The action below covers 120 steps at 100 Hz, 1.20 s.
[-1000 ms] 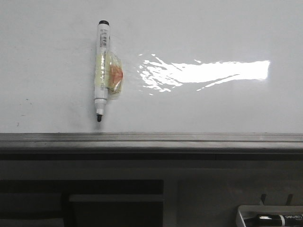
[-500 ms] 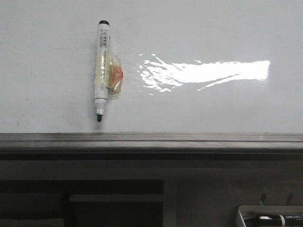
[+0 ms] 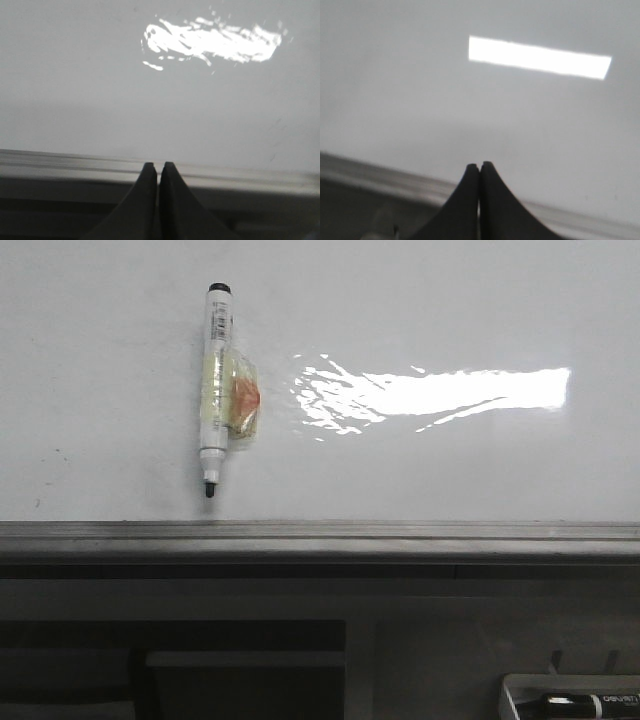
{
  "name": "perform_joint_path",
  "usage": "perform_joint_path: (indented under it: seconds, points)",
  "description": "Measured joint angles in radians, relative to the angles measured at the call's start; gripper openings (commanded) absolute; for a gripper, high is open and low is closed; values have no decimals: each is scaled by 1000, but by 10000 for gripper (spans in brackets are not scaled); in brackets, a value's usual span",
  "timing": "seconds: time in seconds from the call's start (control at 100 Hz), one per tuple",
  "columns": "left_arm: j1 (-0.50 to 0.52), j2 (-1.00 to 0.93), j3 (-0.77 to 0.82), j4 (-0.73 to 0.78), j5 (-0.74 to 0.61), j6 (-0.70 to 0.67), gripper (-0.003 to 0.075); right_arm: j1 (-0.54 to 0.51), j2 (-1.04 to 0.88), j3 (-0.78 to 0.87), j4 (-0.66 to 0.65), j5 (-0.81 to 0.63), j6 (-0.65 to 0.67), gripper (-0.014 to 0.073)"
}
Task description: Write number 5 on whiteboard
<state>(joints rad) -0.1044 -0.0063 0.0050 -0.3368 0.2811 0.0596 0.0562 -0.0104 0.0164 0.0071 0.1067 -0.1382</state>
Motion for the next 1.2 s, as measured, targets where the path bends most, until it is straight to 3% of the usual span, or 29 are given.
perform_joint_path:
  seconds: [0.14, 0.36, 0.48, 0.66, 0.73, 0.78, 0.85, 0.92, 1.02, 1.11, 1.2]
  points:
    - [0, 0, 0, -409, -97, 0, -20, 0, 0, 0, 199, -145, 0, -61]
    - [0, 0, 0, -649, -187, 0, -20, 0, 0, 0, 510, -150, 0, -61]
    - [0, 0, -26, -597, -136, 10, -20, 0, 0, -33, 571, -127, 2, -61]
    - [0, 85, -231, -278, 31, 40, -1, 0, 31, -204, 526, 77, -21, -56]
    - [0, 177, -323, -196, 111, 63, 76, 0, 82, -267, 498, 190, -60, -11]
    - [0, 252, -381, -170, 171, 91, 181, 0, 123, -304, 488, 265, -86, 54]
    - [0, 365, -449, -156, 258, 125, 335, 0, 176, -346, 481, 346, -108, 179]
    - [0, 472, -494, -156, 325, 150, 437, 0, 217, -374, 473, 393, -118, 318]
    - [-36, 592, -527, -201, 367, 199, 398, 0, 248, -394, 468, 421, -124, 418]
    - [-100, 681, -536, -267, 372, 252, 330, 5, 250, -398, 467, 427, -130, 421]
    - [-182, 765, -536, -294, 357, 272, 325, 31, 250, -398, 467, 431, -131, 421]
